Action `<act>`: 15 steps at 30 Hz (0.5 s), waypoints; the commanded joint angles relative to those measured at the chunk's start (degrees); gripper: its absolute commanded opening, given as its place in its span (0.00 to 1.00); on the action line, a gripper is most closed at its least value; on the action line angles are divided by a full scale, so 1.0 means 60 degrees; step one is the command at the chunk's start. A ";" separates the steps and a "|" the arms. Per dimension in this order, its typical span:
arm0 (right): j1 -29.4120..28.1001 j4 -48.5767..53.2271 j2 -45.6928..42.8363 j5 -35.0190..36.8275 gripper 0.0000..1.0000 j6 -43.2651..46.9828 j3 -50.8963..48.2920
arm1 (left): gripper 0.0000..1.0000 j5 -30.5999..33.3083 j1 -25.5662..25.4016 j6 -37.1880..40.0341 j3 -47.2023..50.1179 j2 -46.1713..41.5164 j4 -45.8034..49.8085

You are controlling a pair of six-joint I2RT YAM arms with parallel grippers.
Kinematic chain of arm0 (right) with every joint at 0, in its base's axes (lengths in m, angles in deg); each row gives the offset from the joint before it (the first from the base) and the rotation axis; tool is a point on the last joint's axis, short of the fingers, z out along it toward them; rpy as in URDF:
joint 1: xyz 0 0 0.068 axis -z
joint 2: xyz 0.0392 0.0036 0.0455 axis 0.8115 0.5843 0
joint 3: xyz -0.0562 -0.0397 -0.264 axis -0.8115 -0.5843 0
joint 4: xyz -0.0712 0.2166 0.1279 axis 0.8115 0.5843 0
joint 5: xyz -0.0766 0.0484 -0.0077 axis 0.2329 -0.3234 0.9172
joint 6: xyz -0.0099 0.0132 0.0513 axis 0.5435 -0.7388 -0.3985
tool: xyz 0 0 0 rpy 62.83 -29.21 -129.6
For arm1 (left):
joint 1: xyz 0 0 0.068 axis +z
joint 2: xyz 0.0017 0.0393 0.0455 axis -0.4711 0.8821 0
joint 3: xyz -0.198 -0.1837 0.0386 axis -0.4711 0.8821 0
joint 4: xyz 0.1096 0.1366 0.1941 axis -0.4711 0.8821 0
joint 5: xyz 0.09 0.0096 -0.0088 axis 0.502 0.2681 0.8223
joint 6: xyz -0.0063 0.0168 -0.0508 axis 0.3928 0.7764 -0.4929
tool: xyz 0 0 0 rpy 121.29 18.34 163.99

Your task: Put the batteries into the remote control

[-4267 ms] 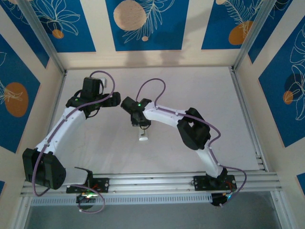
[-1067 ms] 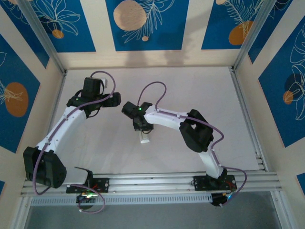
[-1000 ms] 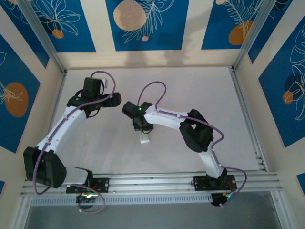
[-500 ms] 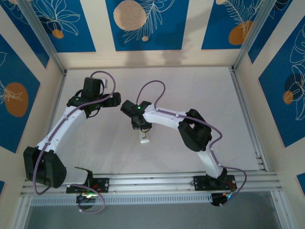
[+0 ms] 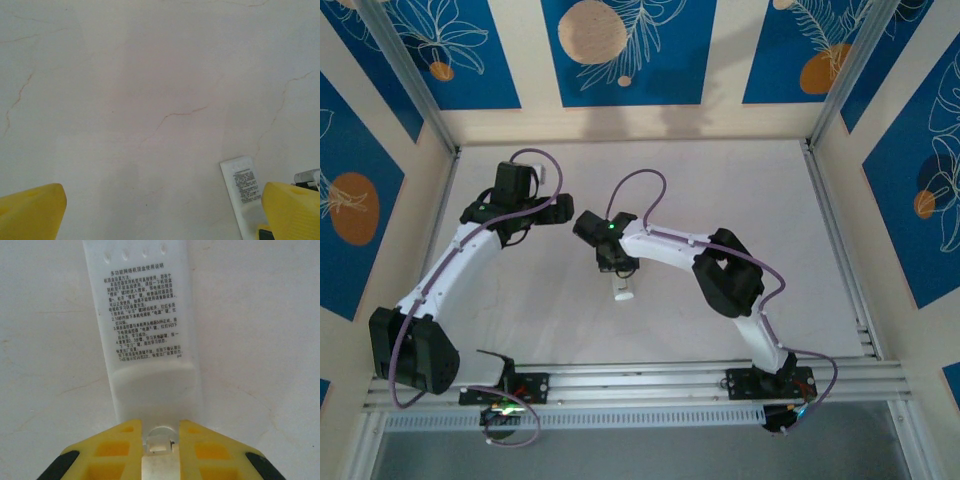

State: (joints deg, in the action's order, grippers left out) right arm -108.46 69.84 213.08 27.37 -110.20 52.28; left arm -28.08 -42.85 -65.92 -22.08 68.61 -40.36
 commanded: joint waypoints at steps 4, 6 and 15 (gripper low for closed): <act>-0.0012 0.0314 -0.0053 0.0033 0.18 -0.0011 -0.0142 | 1.00 -0.0114 0.0084 -0.0019 -0.0113 0.0029 0.0075; -0.0023 0.0313 -0.0076 -0.0005 0.17 -0.0029 -0.0182 | 1.00 -0.0114 0.0084 -0.0020 -0.0119 0.0026 0.0079; -0.0076 0.0344 -0.0087 -0.0086 0.17 -0.0071 -0.0241 | 1.00 -0.0114 0.0084 -0.0019 -0.0103 0.0038 0.0071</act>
State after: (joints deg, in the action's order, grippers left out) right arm -108.57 70.01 213.08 27.32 -110.22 51.56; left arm -28.05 -42.85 -65.92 -22.08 68.61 -40.36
